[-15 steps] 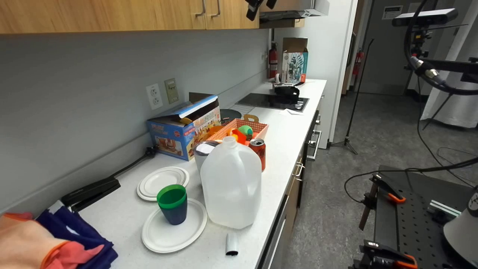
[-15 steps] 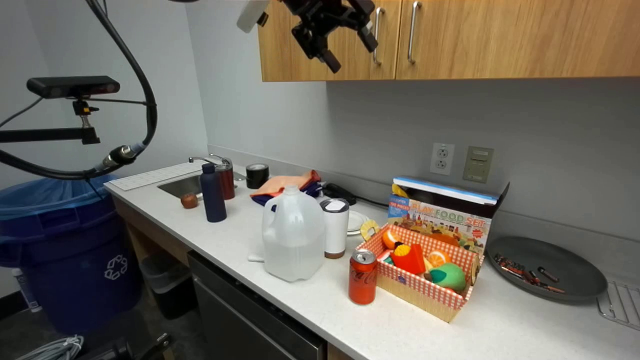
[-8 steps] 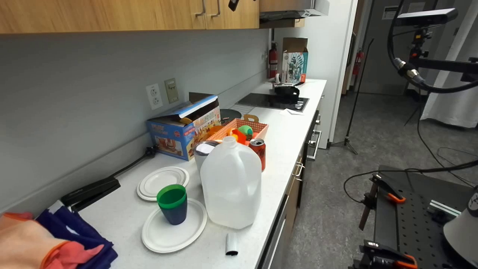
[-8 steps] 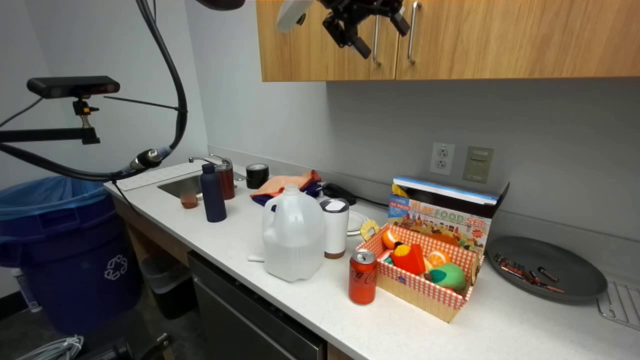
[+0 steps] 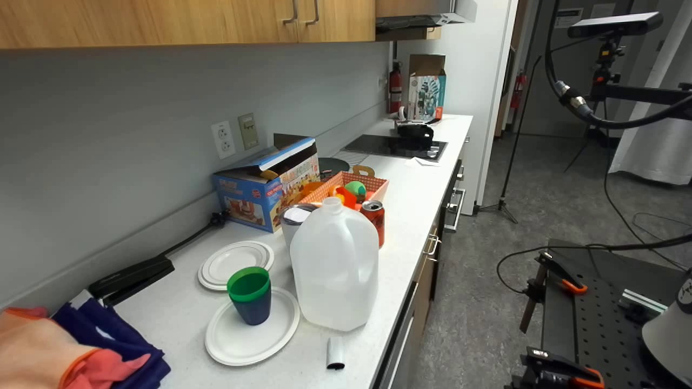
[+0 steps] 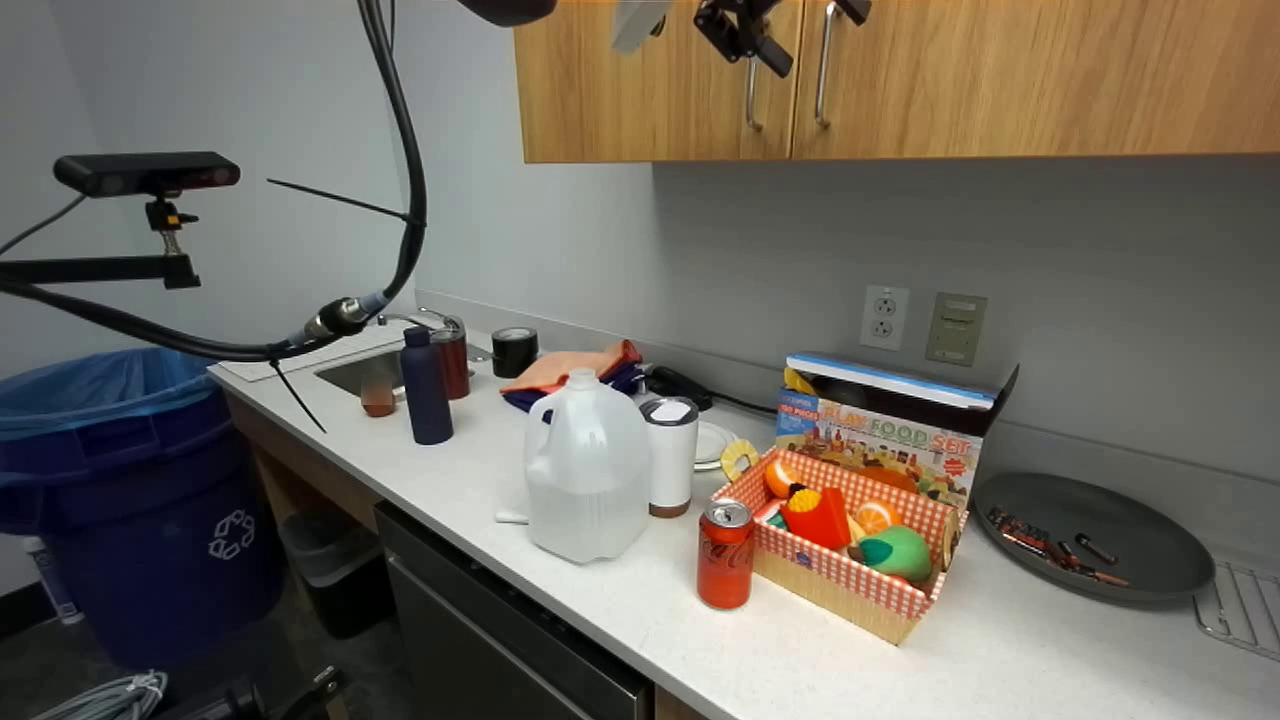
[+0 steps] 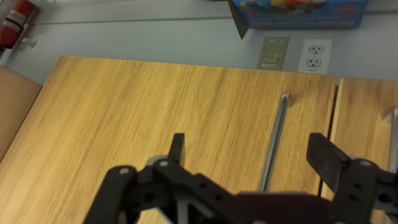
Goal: Open the top right cabinet door
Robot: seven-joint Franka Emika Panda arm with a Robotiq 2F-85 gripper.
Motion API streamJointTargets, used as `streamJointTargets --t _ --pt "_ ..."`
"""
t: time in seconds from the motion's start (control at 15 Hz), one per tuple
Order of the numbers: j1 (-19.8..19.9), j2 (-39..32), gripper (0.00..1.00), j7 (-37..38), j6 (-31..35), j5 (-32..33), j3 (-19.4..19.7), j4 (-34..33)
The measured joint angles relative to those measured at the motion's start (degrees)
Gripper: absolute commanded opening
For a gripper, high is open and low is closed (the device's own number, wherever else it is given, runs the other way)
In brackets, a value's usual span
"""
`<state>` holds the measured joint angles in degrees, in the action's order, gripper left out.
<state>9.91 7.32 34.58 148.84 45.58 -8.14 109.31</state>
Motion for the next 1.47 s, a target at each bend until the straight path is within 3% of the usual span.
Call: streamJointTargets --t 0.67,1.07,1.47 --pt "0.2 -5.4 1.0 15.9 -0.4 17.1 -0.1 -5.7" --pt "-0.3 -5.1 1.0 18.7 -4.8 19.2 -0.8 -5.7" --pt "-5.4 -3.6 1.0 18.7 -17.0 19.2 0.8 -5.7"
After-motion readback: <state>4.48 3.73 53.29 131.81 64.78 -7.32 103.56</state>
